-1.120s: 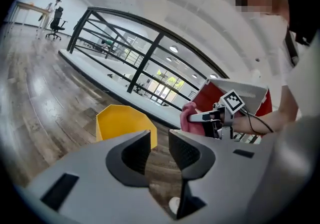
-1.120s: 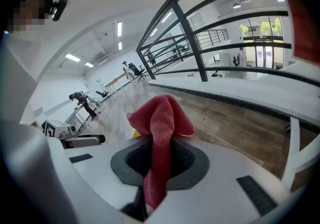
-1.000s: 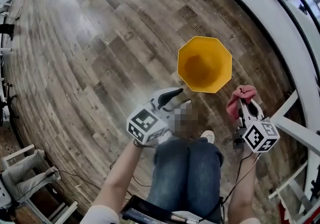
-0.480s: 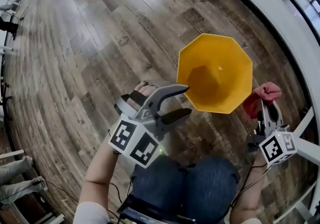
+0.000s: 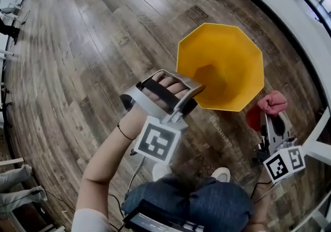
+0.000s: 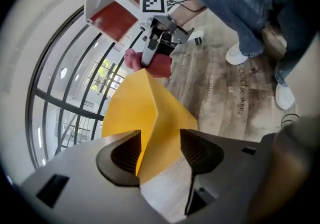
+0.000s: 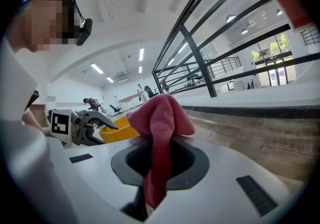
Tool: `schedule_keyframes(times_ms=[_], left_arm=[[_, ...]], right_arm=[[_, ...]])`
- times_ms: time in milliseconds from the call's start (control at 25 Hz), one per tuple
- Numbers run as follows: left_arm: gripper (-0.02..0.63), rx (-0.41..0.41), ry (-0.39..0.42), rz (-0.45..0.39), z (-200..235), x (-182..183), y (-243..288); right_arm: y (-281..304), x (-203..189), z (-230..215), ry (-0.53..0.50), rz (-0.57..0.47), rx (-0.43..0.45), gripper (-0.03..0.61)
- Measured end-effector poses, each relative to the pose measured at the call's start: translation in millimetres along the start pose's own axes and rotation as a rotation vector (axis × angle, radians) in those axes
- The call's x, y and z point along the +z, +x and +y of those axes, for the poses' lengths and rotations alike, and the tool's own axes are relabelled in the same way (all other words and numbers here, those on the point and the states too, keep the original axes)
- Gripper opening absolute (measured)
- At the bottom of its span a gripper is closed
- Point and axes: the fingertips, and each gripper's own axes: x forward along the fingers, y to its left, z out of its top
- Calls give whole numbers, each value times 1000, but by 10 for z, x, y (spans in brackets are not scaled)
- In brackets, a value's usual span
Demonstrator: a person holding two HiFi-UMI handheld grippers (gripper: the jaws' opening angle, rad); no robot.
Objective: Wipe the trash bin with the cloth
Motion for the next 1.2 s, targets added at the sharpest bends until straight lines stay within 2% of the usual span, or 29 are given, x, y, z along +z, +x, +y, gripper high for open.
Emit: schedule_keyframes(times_ms=[120,240,400,480,600,760,920,1080,1200], left_arm=[[240,2,68,48,20,-17,25],[195,-21,140,105,6,-53,46],[152,-66,106,125,-42,-106,20],[113,-100,31,105,-95,-126,-12],[52,-132,-171,39,-113,-211,-78],[40,-80,-375,-21,-133,-421,-196],[34,-38,-557,-109,-168,-457,-304],[35,-39,-769,-251,-147,-371,-376],[35,-47,-870,-310,-196,-288,-368]], right_arm=[[-26,-144,23,17,14,15,51],[-12,-222,38,53,13,30,51],[54,-251,119,30,19,49,51],[61,-223,165,-4,19,51,51],[81,-138,226,-15,8,75,51],[165,-15,385,-26,-7,125,51],[338,158,635,-71,-22,192,51],[549,362,966,-133,-34,277,51],[719,482,1265,-188,-29,358,51]])
